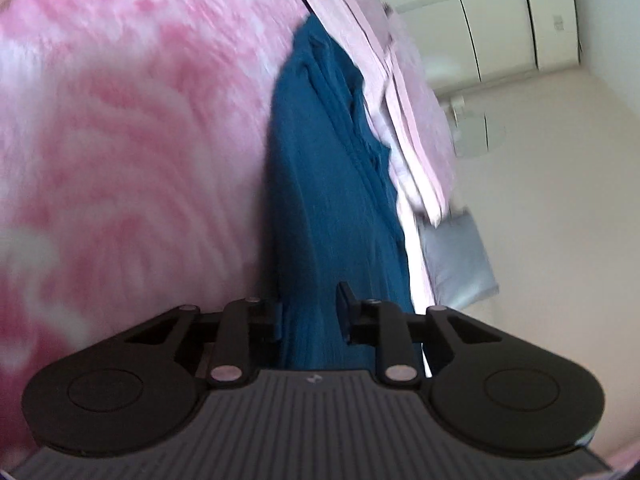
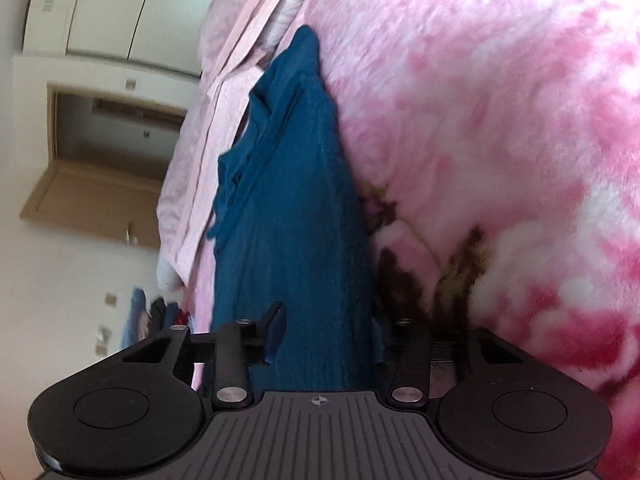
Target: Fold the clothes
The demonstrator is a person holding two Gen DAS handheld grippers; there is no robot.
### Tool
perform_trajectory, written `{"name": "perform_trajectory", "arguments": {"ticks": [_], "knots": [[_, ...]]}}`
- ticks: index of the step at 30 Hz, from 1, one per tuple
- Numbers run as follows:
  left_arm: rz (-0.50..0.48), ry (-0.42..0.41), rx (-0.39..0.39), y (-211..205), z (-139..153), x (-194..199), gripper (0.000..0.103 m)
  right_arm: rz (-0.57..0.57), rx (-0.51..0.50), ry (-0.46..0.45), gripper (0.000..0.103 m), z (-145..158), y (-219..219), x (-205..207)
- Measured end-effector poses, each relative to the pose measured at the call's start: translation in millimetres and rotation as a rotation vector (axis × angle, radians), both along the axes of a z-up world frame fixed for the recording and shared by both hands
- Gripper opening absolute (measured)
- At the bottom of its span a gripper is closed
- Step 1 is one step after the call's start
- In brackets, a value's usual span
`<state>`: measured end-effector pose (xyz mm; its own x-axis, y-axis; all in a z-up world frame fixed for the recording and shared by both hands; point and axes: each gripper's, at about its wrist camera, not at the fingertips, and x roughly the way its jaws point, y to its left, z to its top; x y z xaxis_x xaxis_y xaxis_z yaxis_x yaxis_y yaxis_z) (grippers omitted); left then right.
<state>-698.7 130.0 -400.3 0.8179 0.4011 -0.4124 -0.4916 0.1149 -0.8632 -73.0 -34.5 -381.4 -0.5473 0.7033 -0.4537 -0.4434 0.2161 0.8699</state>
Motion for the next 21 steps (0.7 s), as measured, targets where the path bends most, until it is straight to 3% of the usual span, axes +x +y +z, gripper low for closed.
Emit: {"name": "perform_trajectory", "arguments": {"ticks": [3,4,5,6,9,12,21], "knots": [[-0.020,-0.002,0.010,-10.1,0.5,-2.5,0.019,0.046,0.007,-0.024,0.032,-2.3,-11.3,-4.2],[-0.019,0.000,0.007,-11.7,0.8,-2.6,0.014,0.045,0.006,-0.032,0.028,-3.9,-13.2,-3.4],[-0.021,0.009,0.001,-10.8,0.6,-1.3,0.008,0.044,0.002,-0.038,0.018,-5.5,-15.6,-2.4],[-0.025,0.019,-0.001,-10.4,0.8,-0.3,0.007,0.036,-0.013,-0.030,0.014,-7.2,-19.0,-0.2],[-0.038,0.071,0.026,-14.8,8.8,1.3,0.006,0.016,-0.029,-0.014,0.010,-7.9,-17.3,2.2],[-0.032,0.102,0.058,-26.4,17.7,-4.4,0.005,0.013,-0.008,-0.073,0.008,-0.2,-25.5,0.1],[0.016,0.095,0.140,-84.1,40.9,-20.0,0.005,-0.022,0.067,-0.101,0.006,27.9,-63.8,-6.8]]}}
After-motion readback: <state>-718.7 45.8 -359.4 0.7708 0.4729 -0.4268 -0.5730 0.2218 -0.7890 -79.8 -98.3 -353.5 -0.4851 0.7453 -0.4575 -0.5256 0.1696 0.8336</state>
